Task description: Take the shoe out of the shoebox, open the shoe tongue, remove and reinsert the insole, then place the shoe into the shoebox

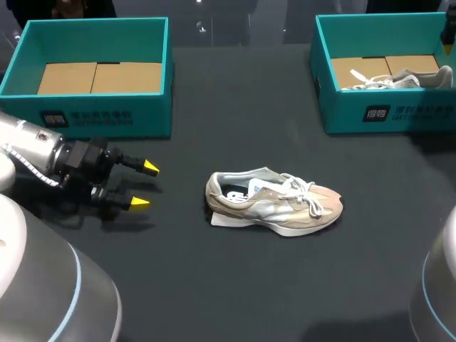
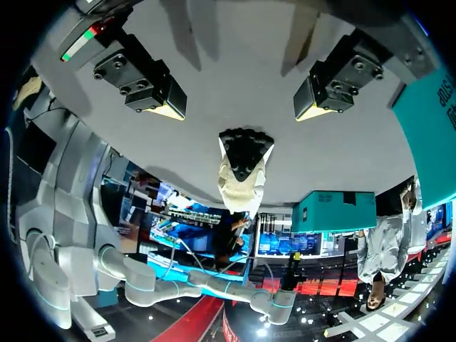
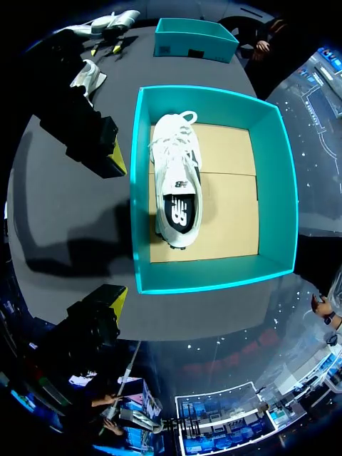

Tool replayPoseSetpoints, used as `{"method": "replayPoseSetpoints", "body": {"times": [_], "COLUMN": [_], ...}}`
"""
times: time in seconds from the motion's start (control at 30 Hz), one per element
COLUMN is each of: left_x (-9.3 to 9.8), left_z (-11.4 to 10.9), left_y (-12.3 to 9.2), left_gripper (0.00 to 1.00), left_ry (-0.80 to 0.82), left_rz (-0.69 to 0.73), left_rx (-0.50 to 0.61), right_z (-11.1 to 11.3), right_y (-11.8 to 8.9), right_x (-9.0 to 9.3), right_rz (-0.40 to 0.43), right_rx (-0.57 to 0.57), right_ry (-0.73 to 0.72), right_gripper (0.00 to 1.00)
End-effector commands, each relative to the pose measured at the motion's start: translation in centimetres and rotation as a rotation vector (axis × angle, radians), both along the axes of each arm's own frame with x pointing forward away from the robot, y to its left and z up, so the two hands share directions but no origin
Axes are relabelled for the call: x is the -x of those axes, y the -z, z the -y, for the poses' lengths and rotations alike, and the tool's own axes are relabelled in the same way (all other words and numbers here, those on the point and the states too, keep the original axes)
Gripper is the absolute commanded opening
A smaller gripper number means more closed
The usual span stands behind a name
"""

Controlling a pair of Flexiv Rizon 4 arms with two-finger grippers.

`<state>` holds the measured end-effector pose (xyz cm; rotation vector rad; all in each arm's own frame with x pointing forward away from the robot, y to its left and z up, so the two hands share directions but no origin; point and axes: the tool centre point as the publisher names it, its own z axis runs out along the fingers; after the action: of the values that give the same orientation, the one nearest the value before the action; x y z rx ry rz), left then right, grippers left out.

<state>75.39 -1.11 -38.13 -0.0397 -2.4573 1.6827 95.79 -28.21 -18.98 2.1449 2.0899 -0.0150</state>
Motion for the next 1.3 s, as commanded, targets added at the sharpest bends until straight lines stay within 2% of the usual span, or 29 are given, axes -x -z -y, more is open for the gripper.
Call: {"method": "replayPoseSetpoints", "body": {"times": [0.03,0.33,1.3], "left_x": [0.3,0.5,-0.4], "left_z": [0.2,1.0,6.5], "left_y": [0.7,1.1,2.1], "left_gripper": [1.0,1.0,1.0], "left_ry": [-0.023,-0.029,-0.051], "left_rz": [0.008,0.033,0.07], "left_rx": [0.016,0.009,0.026], "right_z": [0.0,0.0,0.0], "right_y": [0.0,0.0,0.0], "right_x": [0.1,0.1,0.1], "right_rz": [0.002,0.002,0.002], "right_rx": [0.001,0.001,0.001], "right_ry": [0.001,0.001,0.001], "right_gripper": [1.0,1.0,1.0]}}
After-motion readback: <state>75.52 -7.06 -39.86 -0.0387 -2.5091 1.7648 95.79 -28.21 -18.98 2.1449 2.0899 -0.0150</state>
